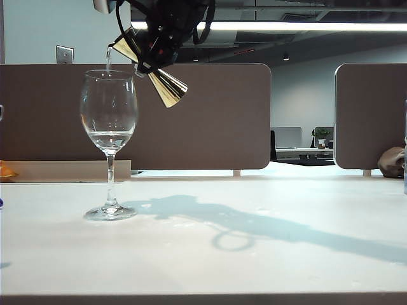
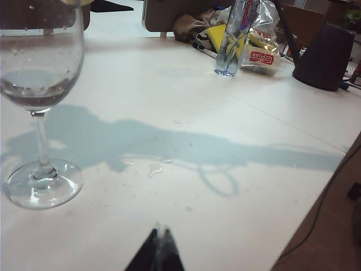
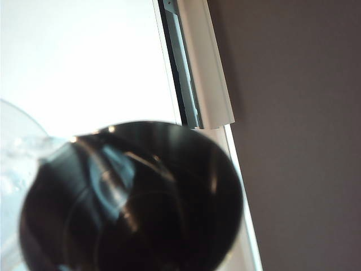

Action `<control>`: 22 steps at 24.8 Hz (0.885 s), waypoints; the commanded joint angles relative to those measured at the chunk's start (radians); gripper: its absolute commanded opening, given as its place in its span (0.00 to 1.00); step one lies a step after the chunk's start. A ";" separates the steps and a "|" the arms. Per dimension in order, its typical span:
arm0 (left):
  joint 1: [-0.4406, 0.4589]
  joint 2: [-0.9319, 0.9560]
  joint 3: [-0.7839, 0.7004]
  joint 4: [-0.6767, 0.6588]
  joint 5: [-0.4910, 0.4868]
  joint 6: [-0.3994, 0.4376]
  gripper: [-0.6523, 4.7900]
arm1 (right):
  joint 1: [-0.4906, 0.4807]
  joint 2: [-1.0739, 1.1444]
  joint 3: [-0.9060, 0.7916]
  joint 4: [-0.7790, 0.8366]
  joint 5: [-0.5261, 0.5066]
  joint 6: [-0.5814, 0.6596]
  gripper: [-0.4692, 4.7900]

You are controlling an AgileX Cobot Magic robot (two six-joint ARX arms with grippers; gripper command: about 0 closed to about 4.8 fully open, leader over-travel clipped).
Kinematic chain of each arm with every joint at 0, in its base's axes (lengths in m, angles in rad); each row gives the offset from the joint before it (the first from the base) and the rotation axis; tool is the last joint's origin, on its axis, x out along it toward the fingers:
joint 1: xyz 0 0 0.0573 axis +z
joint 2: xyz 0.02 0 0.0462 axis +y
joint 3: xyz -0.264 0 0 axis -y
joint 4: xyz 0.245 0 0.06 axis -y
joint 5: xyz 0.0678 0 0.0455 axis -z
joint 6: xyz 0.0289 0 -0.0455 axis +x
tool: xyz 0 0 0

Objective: Pick up the jigger and pour the water inside into the glass.

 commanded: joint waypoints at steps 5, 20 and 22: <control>0.002 0.001 0.000 -0.003 0.005 0.005 0.11 | 0.004 -0.005 0.008 0.014 0.002 -0.162 0.09; 0.002 0.001 0.000 -0.003 0.005 0.005 0.11 | 0.003 -0.005 0.008 0.019 0.060 -0.448 0.09; 0.002 0.001 0.000 -0.003 0.005 0.005 0.11 | 0.002 -0.005 0.008 0.023 0.066 -0.494 0.09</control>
